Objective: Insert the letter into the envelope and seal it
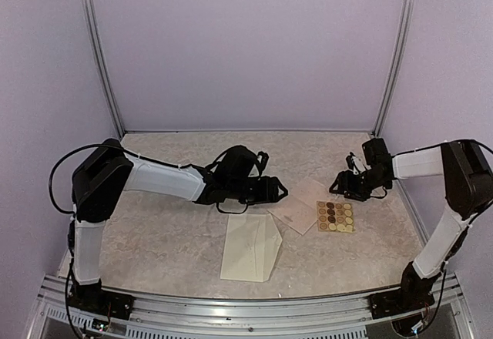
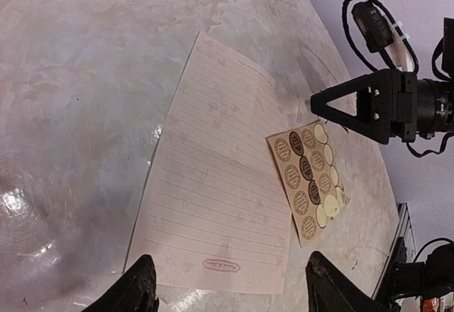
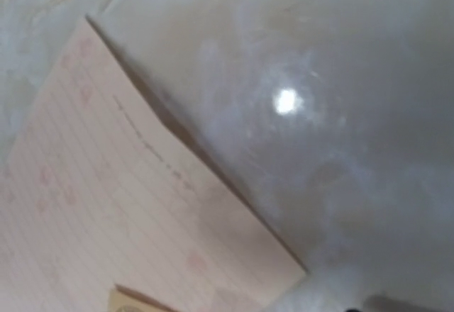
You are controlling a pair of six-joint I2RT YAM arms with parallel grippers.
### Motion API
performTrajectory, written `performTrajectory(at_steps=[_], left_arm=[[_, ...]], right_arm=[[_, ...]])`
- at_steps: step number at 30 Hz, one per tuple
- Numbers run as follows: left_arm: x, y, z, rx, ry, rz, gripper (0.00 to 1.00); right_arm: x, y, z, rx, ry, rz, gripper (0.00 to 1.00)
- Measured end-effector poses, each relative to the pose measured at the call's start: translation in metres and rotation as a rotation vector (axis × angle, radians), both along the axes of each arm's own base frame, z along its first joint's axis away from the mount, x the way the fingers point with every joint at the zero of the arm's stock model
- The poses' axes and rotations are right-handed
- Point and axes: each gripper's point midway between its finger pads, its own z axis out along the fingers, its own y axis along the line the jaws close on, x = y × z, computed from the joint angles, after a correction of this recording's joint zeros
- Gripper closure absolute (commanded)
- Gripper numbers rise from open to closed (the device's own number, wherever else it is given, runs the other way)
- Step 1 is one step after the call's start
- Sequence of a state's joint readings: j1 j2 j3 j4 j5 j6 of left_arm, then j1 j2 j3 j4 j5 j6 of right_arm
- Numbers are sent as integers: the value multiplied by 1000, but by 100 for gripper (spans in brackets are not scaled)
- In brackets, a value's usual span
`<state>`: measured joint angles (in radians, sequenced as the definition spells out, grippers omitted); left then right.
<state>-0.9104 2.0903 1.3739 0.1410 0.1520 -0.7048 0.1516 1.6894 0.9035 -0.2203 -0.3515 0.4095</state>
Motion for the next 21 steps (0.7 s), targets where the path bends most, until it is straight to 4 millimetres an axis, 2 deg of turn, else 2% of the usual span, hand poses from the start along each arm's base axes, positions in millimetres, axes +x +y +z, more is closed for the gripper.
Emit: performTrajectory(at_steps=[11,21], left_arm=[[-4,-7,-54,32,68,-14,34],[-1,-12,-54,6,56,-14,35]], right_arm=[[7,6,-10,26,20,31,37],[6,16,-9,82,21,67,37]])
